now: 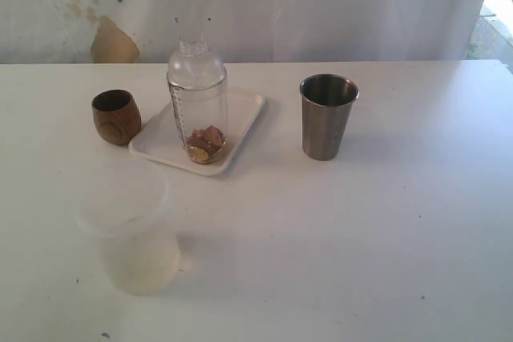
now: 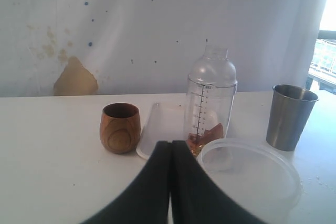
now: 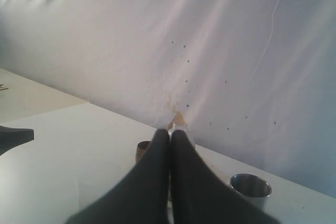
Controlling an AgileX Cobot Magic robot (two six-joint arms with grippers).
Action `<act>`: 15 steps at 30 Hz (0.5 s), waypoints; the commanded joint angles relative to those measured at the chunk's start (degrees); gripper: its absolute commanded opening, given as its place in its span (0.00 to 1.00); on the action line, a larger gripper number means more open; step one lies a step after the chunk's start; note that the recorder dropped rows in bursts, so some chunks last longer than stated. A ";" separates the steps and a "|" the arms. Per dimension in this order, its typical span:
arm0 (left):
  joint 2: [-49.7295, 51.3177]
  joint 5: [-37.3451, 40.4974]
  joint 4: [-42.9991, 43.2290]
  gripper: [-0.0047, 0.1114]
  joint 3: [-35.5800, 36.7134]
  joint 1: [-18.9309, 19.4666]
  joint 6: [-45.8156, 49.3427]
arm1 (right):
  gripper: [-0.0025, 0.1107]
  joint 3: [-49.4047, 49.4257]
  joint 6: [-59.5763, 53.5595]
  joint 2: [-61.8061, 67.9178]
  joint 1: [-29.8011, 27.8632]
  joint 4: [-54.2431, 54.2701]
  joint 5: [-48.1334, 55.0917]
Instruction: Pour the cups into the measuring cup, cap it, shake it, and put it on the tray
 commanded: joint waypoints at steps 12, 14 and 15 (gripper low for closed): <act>-0.03 -5.73 -26.98 0.04 0.23 -0.01 -12.81 | 0.02 -0.03 0.07 -0.10 0.06 0.18 0.05; -0.03 -5.73 -44.92 0.04 0.23 -0.01 5.67 | 0.02 -0.03 0.07 -0.10 0.06 0.18 0.05; -0.03 -5.73 -51.54 0.04 0.07 -0.01 13.87 | 0.02 -0.03 0.07 -0.10 0.06 0.18 0.05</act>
